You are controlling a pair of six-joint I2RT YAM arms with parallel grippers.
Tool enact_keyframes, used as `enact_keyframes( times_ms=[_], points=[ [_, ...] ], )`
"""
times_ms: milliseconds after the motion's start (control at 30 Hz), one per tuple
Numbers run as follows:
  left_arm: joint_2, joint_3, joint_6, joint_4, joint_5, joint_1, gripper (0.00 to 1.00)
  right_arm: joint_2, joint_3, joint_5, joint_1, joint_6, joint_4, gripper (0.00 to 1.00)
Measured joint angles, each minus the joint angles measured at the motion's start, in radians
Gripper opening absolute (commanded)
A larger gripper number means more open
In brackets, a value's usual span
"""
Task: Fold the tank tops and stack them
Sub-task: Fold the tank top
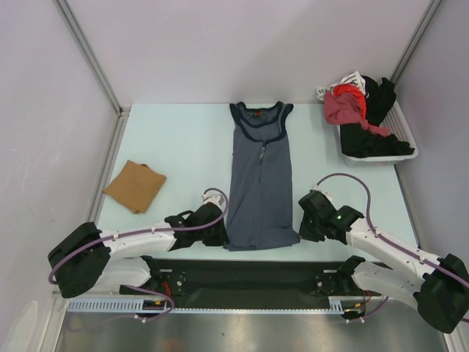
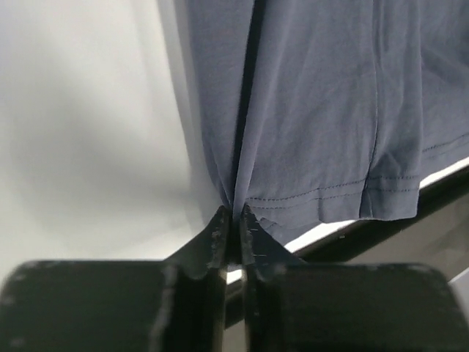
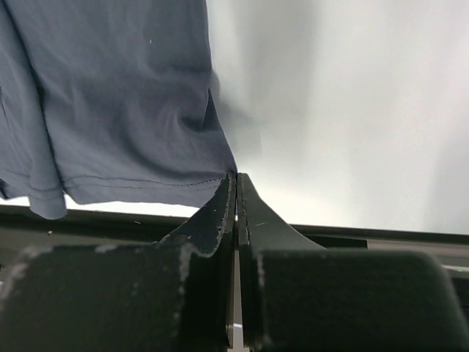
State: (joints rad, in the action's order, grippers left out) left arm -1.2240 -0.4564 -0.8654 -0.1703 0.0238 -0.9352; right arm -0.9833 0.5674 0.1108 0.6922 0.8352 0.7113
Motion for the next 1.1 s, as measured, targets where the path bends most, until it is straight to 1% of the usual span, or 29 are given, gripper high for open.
enact_keyframes(
  times_ms=[33,67,133,233,300,400,433,533,667,700,733,833,1000,1100],
  points=[
    [0.008,0.003,-0.001,-0.007,-0.001,-0.010,0.31,0.005,0.000,-0.002,0.002,0.003,0.006,0.00],
    [0.013,0.005,0.001,-0.011,-0.002,-0.018,0.43,0.011,0.000,-0.003,0.003,0.003,0.013,0.00],
    [0.019,0.008,-0.011,-0.005,-0.010,-0.030,0.61,0.023,0.000,-0.003,0.005,0.004,0.020,0.00],
    [0.030,0.010,-0.031,0.019,-0.018,-0.038,0.67,0.030,0.000,-0.011,0.007,0.007,0.024,0.00],
    [0.035,0.015,-0.036,0.029,-0.021,-0.038,0.67,0.030,0.000,-0.016,0.011,0.008,0.024,0.00],
    [0.061,0.040,-0.048,0.047,-0.032,-0.038,0.62,0.030,-0.002,-0.027,0.027,0.016,0.022,0.00],
    [0.072,0.055,-0.052,0.057,-0.036,-0.038,0.59,0.030,-0.005,-0.030,0.032,0.020,0.017,0.00],
    [0.095,0.089,-0.070,0.083,-0.055,-0.039,0.54,0.030,-0.021,-0.034,0.040,0.029,0.011,0.00],
    [0.087,0.099,-0.080,0.111,-0.076,-0.045,0.54,0.024,-0.031,-0.040,0.041,0.030,0.008,0.00],
    [0.081,0.099,-0.080,0.119,-0.080,-0.045,0.49,0.022,-0.031,-0.040,0.041,0.030,0.005,0.00],
    [0.071,0.099,-0.084,0.132,-0.083,-0.046,0.31,0.020,-0.031,-0.040,0.042,0.029,0.001,0.00],
    [0.019,0.093,-0.089,0.143,-0.085,-0.048,0.01,0.016,-0.031,-0.040,0.042,0.030,-0.003,0.00],
    [-0.009,0.039,-0.068,0.074,-0.072,-0.061,0.00,0.019,-0.026,-0.039,0.043,0.029,0.004,0.00],
    [-0.009,-0.009,-0.035,-0.032,-0.043,-0.059,0.00,0.018,-0.002,-0.029,0.043,0.026,0.019,0.00]
  ],
)
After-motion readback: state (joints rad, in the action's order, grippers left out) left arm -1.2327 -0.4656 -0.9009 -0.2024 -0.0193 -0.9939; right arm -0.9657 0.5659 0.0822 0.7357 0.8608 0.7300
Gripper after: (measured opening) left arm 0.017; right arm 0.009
